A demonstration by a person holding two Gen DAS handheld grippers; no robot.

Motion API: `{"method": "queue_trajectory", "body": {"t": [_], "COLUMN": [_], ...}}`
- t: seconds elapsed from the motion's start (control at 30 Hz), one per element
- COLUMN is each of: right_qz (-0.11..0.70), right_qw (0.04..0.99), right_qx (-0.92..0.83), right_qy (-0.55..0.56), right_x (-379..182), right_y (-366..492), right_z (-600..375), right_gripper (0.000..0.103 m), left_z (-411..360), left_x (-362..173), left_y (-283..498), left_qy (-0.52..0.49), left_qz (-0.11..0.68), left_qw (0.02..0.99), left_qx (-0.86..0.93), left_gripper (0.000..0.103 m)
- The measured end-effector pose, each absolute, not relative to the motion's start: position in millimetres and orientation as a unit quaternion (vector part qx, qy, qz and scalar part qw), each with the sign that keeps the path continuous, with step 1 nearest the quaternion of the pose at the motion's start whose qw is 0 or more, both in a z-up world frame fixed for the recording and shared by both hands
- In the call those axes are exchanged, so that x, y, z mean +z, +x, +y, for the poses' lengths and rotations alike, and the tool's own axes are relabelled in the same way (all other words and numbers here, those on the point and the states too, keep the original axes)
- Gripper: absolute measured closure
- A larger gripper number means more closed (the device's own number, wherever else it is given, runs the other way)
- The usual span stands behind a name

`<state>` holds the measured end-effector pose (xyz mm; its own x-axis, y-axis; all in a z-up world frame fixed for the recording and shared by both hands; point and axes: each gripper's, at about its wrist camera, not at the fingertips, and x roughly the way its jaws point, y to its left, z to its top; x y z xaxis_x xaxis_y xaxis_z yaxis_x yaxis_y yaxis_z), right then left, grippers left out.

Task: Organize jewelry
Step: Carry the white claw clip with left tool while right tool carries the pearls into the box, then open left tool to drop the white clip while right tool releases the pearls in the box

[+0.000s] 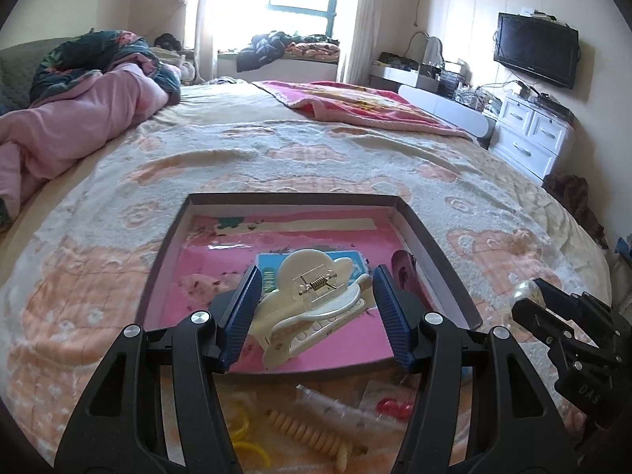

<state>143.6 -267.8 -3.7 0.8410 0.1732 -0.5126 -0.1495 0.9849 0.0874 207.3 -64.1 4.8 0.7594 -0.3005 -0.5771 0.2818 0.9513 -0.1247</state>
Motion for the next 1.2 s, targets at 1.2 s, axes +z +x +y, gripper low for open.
{"method": "queue_trajectory", "body": {"t": [1.2], "right_qz": [0.352], "right_qw": [0.929], "right_qx": [0.117], "right_qy": [0.0], "right_x": [-43.1], "right_y": [253.7], "right_z": [-256.0], "right_gripper": [0.06], "left_z": [-71.0], "left_x": [-49.0], "left_y": [258.2], "left_qy": [-0.007], "left_qz": [0.391], "left_qw": [0.907], "left_qx": [-0.155], "left_gripper": [0.071]}}
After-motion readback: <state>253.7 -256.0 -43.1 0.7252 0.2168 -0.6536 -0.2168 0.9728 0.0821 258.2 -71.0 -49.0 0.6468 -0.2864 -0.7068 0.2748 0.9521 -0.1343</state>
